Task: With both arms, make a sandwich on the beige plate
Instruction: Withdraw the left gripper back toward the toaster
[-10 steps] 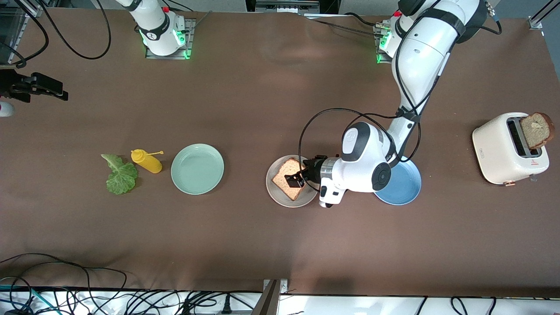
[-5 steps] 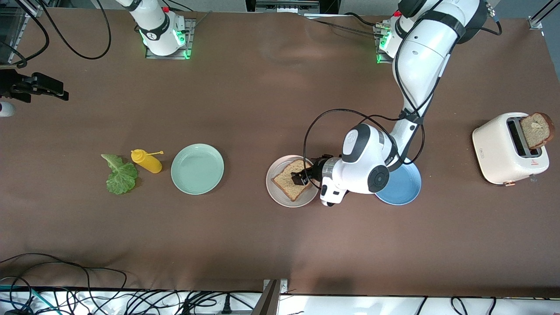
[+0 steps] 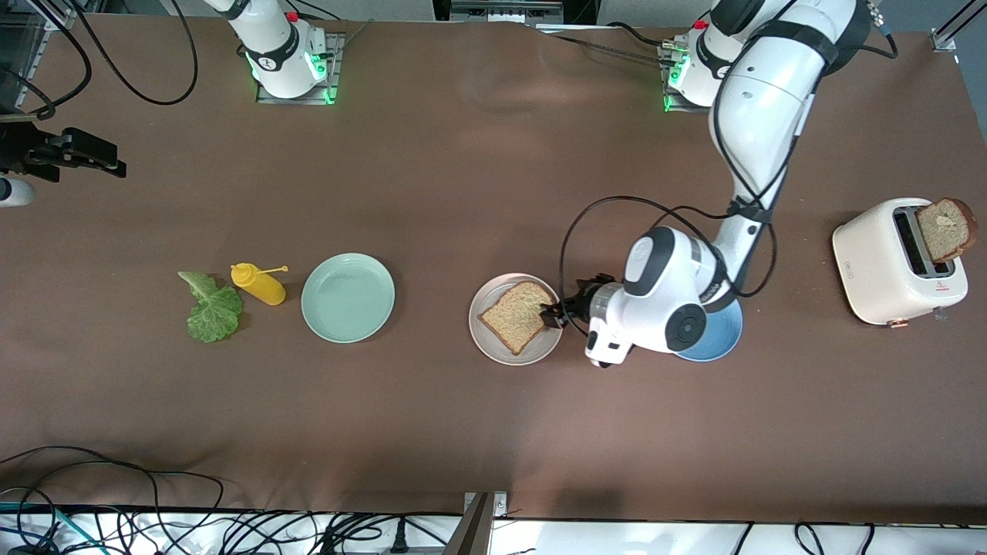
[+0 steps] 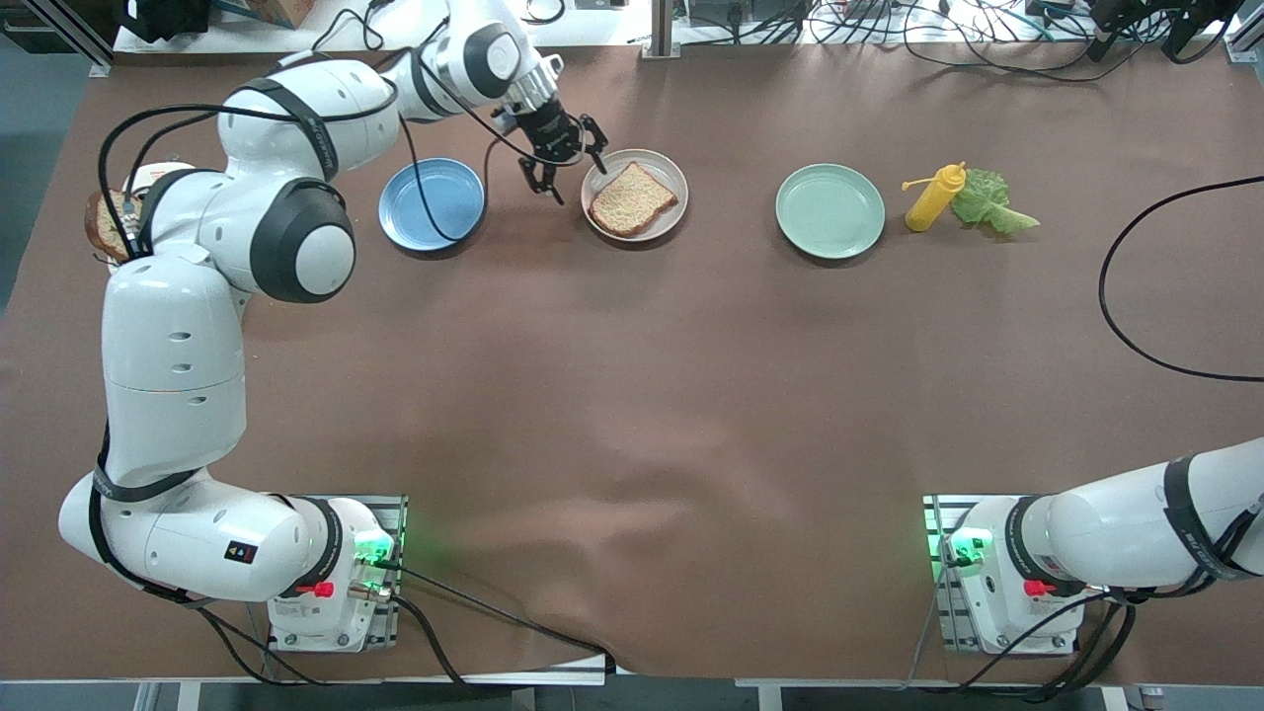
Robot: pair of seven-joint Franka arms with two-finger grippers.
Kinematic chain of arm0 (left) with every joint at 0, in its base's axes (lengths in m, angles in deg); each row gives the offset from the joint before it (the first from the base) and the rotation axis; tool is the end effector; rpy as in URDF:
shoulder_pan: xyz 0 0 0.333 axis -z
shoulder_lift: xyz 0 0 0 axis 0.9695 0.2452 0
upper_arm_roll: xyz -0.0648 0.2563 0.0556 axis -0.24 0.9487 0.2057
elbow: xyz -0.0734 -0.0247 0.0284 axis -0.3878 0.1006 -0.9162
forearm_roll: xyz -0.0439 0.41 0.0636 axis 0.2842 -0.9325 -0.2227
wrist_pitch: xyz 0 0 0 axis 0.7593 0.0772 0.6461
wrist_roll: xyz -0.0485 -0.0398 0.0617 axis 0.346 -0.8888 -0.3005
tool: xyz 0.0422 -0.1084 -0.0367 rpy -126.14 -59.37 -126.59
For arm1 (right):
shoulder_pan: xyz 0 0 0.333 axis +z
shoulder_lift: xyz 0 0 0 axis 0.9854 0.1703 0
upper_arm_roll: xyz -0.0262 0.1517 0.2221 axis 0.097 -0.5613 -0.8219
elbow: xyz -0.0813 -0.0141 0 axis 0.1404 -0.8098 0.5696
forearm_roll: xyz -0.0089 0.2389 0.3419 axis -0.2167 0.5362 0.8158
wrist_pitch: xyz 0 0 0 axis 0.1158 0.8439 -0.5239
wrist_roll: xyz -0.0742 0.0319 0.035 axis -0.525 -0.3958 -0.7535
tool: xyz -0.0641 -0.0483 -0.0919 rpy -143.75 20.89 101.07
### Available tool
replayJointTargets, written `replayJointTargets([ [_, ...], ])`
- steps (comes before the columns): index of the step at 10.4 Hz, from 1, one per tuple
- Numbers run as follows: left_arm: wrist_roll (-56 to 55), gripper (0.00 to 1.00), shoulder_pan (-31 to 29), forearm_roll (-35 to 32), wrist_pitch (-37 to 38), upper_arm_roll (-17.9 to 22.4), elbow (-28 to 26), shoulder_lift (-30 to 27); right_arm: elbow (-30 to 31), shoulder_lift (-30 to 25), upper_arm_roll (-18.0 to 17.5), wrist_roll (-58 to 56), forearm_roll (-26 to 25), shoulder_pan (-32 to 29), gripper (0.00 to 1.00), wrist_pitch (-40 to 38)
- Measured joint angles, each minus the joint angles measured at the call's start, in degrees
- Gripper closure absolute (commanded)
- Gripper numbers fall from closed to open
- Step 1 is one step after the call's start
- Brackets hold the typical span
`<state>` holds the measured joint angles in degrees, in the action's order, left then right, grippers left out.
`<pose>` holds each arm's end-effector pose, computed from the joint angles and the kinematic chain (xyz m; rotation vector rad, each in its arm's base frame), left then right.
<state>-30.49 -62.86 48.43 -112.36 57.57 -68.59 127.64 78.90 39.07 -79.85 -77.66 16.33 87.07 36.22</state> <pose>0.6450 -0.3032 0.1847 2.6890 0.8175 -0.6909 0.5778 -0.0267 0.5426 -3.1046 -0.1210 0.2549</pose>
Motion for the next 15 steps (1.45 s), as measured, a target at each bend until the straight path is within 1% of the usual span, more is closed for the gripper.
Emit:
replayJointTargets([
  [3,0.04,0.0,-3.73,-10.28,7.51,-0.01,0.39,-4.98,-0.01,0.01,-0.02,0.0,0.0,0.01,0.0,0.08],
  [6,4.24,0.0,-8.71,-13.39,10.85,0.83,0.53,-9.92,0.0,0.3,-0.05,0.0,0.0,0.03,0.0,0.57],
  [9,14.43,0.0,-10.17,-18.16,15.77,5.62,0.62,-14.34,-0.01,0.35,-0.06,0.0,0.0,0.04,0.0,1.0],
  [11,21.86,0.0,-9.84,-18.77,16.84,10.04,0.72,-18.15,-0.01,0.35,-0.1,0.0,0.01,0.05,0.0,1.47],
  [13,27.96,0.0,-9.67,-18.78,17.32,13.51,0.71,-21.68,-0.01,0.36,-0.11,0.0,0.01,0.06,0.0,1.68],
  [14,30.5,0.0,-8.55,-18.78,17.41,15.81,0.7,-22.83,0.0,0.36,-0.13,0.01,0.01,0.08,0.0,1.7],
  [15,32.07,0.0,-6.06,-18.78,17.45,19.34,0.7,-23.37,0.0,0.37,-0.33,-0.02,0.02,0.11,0.0,1.71],
])
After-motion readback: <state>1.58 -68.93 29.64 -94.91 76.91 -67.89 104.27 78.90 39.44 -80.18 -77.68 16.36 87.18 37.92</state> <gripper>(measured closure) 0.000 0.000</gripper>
